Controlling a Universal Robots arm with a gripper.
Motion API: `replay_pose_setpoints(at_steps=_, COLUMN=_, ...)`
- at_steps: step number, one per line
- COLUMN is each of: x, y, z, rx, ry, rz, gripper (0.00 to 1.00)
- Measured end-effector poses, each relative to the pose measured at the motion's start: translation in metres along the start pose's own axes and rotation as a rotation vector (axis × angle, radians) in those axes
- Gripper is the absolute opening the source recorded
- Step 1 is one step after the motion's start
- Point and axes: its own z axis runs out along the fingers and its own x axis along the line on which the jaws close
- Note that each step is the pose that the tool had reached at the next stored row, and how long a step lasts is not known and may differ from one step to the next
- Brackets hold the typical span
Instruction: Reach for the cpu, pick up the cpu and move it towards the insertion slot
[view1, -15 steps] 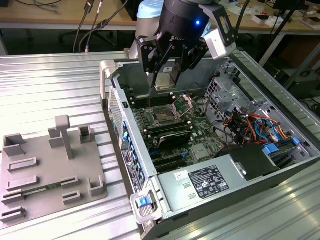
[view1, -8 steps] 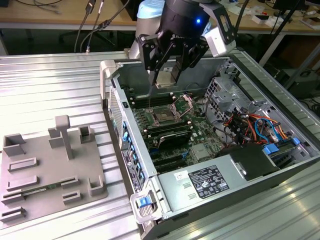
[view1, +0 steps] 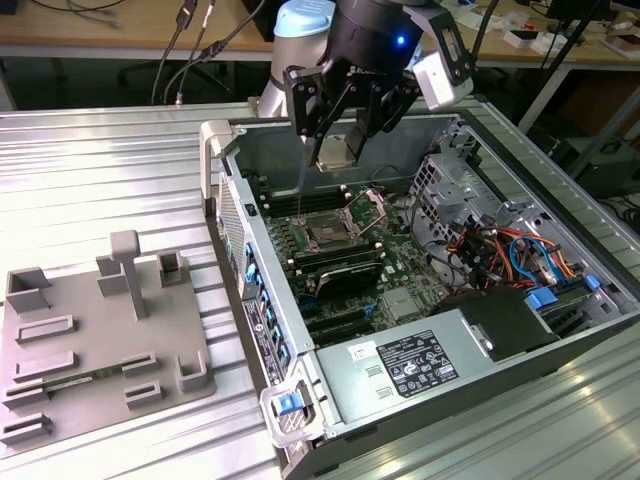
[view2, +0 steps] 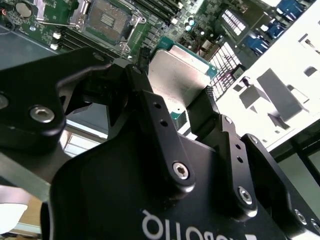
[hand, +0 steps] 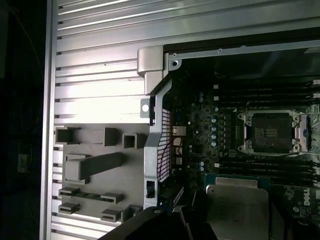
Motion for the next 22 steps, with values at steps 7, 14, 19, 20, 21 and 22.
replay_pose_setpoints(at_steps=7, x=-0.016, y=0.0065, z=0.0039, rx=0.0, ry=0.0, rz=0.003, gripper=0.55)
replay_pose_setpoints(at_steps=14, x=-0.0331, y=0.0162, z=0.006, rx=0.0, ry=-0.0003, rz=0.01, gripper=0.55)
replay_pose_setpoints(at_steps=19, x=-0.0493, y=0.0254, z=0.0096, rx=-0.0003, ry=-0.0007, rz=0.018, gripper=0.55)
replay_pose_setpoints(at_steps=20, x=-0.0509, y=0.0274, z=0.0103, rx=-0.0004, ry=-0.0007, rz=0.018, gripper=0.55)
replay_pose_setpoints(at_steps=21, x=-0.0526, y=0.0295, z=0.011, rx=-0.0005, ry=-0.0008, rz=0.018, gripper=0.55)
replay_pose_setpoints(at_steps=22, x=-0.0565, y=0.0335, z=0.0123, rx=-0.0003, ry=-0.0007, rz=0.019, gripper=0.55)
